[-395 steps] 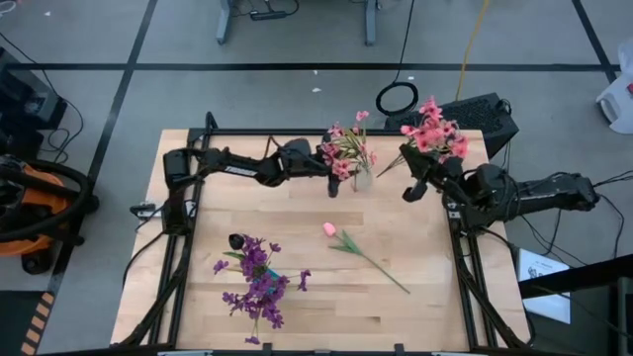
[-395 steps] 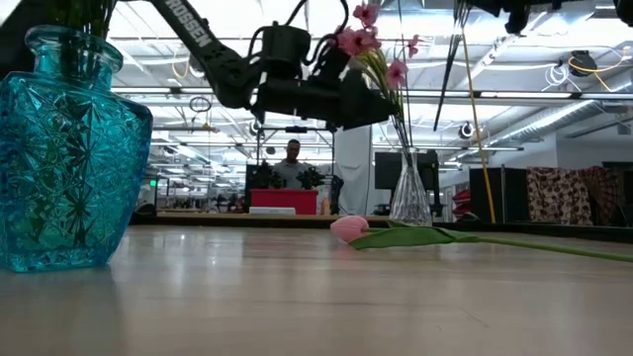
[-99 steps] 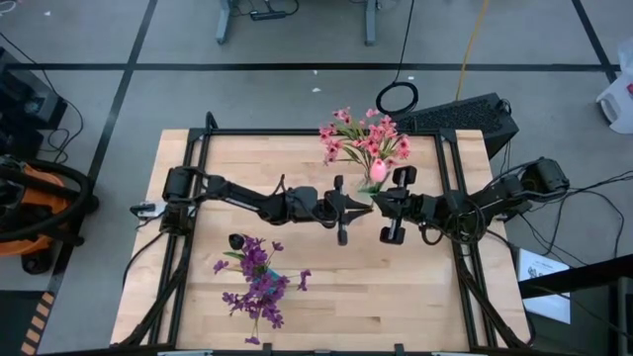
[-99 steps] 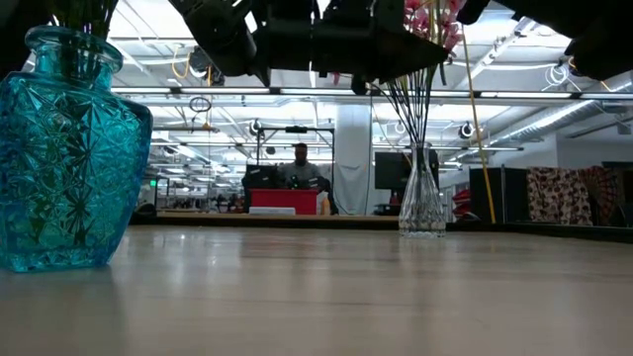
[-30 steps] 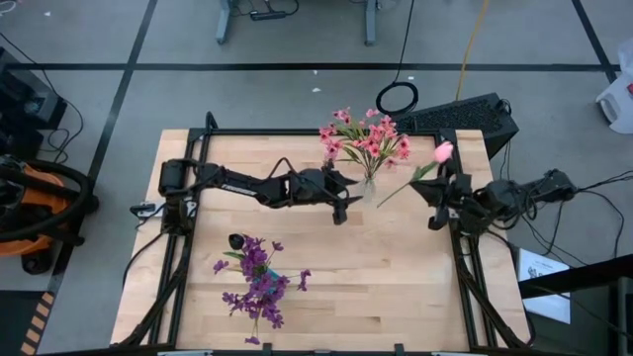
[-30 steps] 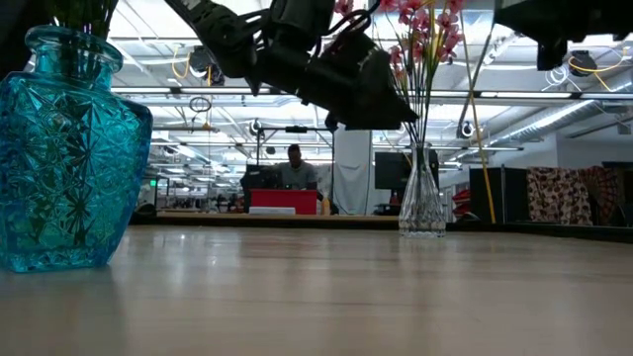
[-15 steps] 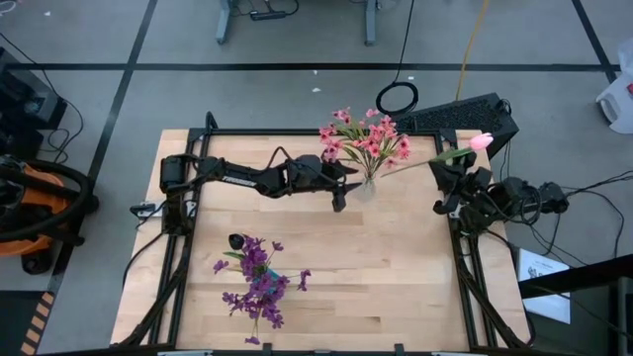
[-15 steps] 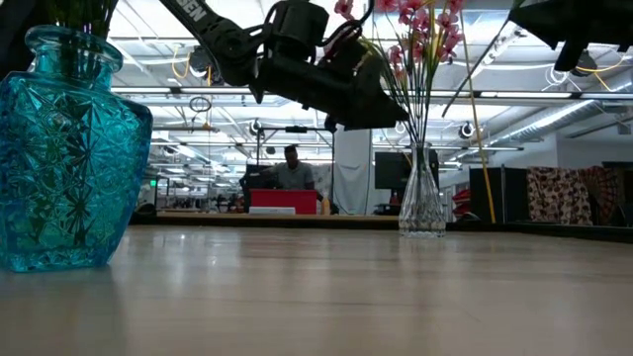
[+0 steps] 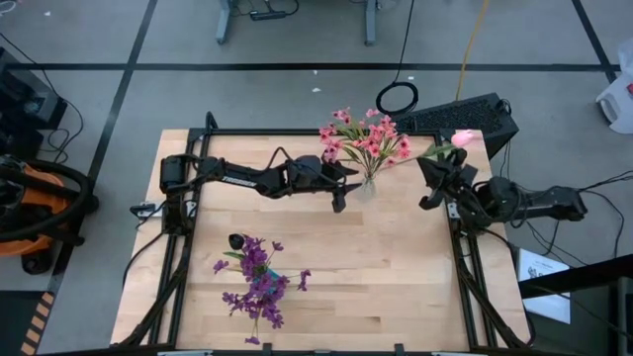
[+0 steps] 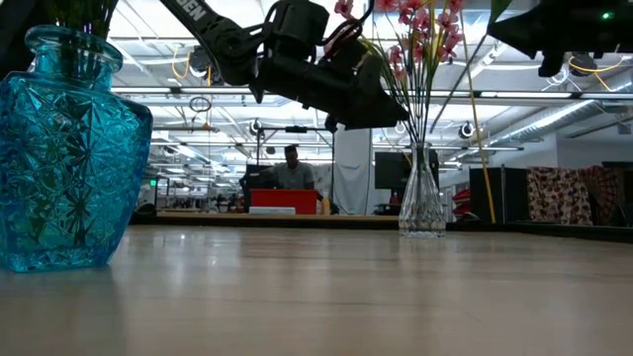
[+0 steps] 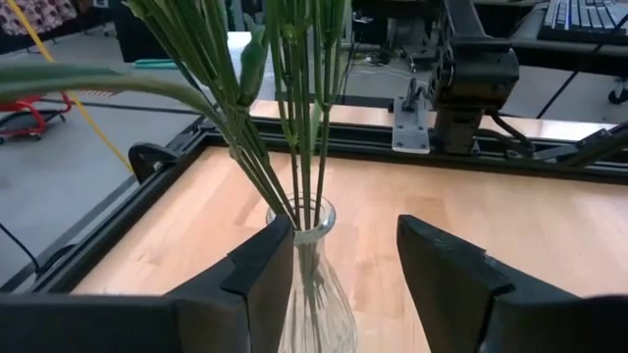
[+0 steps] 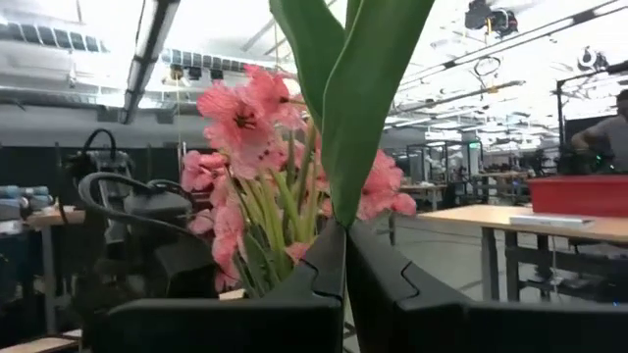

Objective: Sort flowers into vase by color
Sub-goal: Put the pink tulip into the transparent vase

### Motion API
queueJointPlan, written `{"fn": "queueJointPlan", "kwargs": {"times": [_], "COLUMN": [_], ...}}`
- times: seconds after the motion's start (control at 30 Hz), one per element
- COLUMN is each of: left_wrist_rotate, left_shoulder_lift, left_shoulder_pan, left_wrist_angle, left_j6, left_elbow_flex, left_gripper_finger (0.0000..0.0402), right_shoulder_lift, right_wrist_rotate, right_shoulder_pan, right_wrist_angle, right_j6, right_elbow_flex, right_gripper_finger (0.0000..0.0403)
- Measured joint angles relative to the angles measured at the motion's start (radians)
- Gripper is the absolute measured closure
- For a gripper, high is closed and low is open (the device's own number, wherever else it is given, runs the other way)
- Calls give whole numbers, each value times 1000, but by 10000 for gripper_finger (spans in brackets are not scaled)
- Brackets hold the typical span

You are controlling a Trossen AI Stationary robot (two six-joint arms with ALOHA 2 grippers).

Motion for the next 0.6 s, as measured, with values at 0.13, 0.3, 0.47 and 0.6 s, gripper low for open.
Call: {"fn": "queueJointPlan", "kwargs": {"times": [0.13,0.3,0.47,0.6], "left_wrist_rotate": [0,0,0,0], "left_shoulder_lift": [0,12,30,32], "left_shoulder_pan": [-3,-3,0,0], "left_wrist_angle": [-5,3,4,3], "left_j6": [0,1,1,2], "left_elbow_flex": [0,0,-1,-1], "left_gripper_finger": [215,215,215,215], "right_shoulder_lift": [53,79,111,145], "right_wrist_rotate": [-46,-66,-66,-66], "right_shoulder_pan": [-42,-65,-65,-65], "right_wrist_angle": [55,37,27,31], "right_j6": [28,83,113,122], "right_elbow_flex": [0,0,0,0], "right_gripper_finger": [402,402,402,402]}}
